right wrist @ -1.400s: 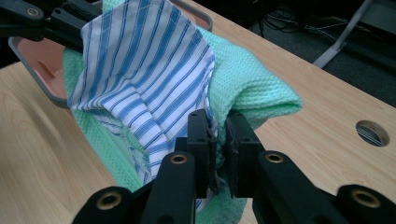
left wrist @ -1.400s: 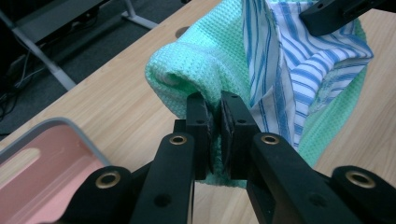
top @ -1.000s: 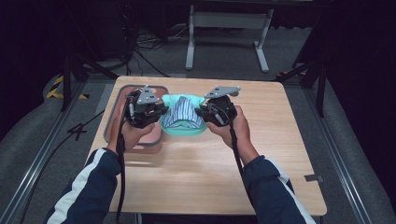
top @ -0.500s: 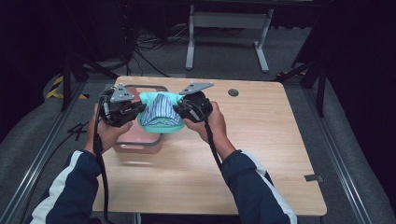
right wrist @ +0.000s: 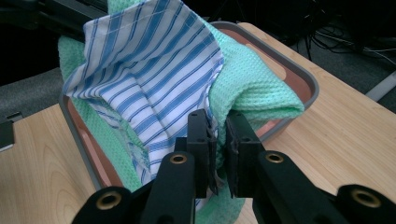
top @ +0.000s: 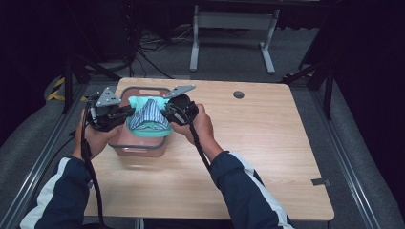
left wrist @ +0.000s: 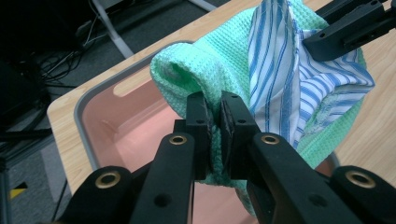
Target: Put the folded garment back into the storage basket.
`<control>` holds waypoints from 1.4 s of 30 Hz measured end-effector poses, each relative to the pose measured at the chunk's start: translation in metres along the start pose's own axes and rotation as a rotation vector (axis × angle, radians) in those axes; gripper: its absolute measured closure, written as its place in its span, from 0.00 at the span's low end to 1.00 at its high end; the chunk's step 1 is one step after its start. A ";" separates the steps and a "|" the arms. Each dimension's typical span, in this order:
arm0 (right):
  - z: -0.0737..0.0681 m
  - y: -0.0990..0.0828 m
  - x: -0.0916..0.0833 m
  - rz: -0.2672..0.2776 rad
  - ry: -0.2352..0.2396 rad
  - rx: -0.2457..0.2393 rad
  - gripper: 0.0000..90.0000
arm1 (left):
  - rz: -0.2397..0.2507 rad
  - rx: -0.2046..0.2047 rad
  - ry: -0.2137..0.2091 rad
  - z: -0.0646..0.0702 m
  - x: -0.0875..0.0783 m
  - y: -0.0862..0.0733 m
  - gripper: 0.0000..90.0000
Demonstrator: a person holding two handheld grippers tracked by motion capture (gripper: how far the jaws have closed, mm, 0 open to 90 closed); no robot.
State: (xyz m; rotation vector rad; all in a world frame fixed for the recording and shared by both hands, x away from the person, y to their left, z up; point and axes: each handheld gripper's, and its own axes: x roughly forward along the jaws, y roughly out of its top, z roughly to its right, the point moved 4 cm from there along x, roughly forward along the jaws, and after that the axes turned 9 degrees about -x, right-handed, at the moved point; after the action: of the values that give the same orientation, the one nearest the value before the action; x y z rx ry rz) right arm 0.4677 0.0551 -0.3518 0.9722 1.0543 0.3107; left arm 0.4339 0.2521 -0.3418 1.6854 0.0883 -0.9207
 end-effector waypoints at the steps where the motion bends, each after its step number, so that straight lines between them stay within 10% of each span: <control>1: 0.000 0.000 0.000 0.000 0.000 0.000 0.91 | 0.000 0.000 0.000 0.000 0.000 0.000 0.92; 42: -0.019 -0.010 0.071 -0.108 0.065 0.016 0.90 | -0.092 -0.039 0.034 -0.032 0.033 -0.043 0.92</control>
State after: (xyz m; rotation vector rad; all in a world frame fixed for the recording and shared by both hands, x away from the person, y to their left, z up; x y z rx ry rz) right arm 0.4851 0.1049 -0.4045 0.9207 1.1661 0.2464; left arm 0.4521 0.2808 -0.3947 1.6726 0.2061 -0.9529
